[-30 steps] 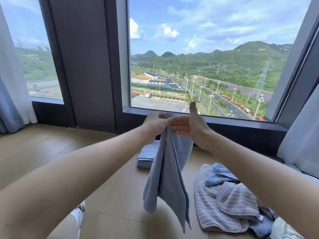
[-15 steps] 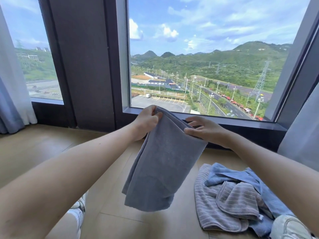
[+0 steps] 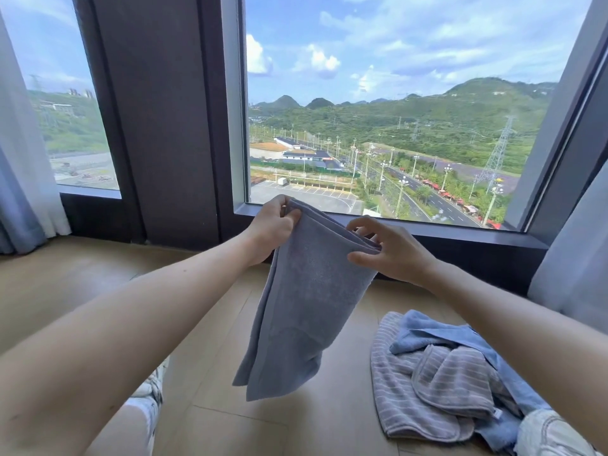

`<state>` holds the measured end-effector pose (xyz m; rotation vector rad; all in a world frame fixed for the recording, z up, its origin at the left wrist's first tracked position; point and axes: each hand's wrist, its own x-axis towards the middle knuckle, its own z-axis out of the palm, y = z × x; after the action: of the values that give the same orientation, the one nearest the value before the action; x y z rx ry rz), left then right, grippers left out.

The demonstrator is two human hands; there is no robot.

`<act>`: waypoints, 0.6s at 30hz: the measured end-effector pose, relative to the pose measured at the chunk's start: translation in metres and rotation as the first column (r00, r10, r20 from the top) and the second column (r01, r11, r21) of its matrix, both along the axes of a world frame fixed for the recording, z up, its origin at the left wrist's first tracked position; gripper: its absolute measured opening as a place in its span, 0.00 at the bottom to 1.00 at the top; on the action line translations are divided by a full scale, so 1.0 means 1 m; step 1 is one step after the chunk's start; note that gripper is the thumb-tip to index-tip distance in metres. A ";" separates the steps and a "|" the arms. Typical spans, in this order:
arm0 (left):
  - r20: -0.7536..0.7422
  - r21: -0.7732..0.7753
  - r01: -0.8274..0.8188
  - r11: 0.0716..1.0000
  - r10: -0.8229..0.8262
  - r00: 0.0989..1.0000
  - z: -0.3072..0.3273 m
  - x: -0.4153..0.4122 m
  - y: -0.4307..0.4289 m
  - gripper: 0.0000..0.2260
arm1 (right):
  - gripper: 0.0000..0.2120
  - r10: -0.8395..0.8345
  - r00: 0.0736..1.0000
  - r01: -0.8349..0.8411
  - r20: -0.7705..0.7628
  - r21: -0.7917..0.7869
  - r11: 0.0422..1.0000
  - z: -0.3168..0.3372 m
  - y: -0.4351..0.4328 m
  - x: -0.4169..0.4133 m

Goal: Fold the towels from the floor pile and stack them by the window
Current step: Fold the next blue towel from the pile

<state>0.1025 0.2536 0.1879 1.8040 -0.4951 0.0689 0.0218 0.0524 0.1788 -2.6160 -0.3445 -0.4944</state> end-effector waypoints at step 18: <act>0.228 0.238 -0.217 0.947 0.163 0.960 -0.002 0.012 0.017 0.07 | 0.09 -0.196 0.980 0.192 0.044 0.083 0.978 0.009 -0.010 0.006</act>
<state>0.1142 0.2704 0.1858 2.1138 -0.4907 0.3423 0.0278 0.0422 0.1875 -2.5762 -0.0833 -0.6292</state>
